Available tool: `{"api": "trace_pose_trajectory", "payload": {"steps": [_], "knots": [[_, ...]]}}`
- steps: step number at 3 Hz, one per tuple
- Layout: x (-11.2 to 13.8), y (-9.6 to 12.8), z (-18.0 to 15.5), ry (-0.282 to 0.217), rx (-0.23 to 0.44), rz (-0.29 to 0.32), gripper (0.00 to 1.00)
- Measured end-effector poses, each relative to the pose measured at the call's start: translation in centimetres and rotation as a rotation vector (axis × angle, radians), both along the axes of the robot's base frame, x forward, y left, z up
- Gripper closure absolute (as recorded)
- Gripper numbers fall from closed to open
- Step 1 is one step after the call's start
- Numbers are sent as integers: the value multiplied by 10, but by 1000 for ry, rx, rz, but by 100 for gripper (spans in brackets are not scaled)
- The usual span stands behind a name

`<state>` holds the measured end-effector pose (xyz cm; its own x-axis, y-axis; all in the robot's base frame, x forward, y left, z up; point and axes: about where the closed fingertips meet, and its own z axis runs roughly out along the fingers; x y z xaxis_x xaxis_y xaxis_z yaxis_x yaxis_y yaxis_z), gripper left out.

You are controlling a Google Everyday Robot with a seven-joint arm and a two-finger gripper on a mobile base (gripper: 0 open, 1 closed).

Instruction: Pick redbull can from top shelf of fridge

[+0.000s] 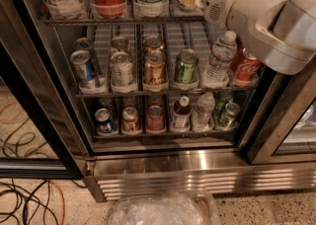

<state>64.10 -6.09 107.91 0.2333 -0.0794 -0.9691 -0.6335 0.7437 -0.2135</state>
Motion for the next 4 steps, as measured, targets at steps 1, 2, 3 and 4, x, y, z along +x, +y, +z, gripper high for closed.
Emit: {"api": "trace_pose_trajectory", "payload": {"steps": [1,2,3,4], "knots": [[-5,-2,3,-17,-3,-4,100],[-15,-5,9,-35,-3,-6,100],[-13,-4,9,-35,-3,-6,100],[-18,-4,10,-32,-6,-2,100]]}}
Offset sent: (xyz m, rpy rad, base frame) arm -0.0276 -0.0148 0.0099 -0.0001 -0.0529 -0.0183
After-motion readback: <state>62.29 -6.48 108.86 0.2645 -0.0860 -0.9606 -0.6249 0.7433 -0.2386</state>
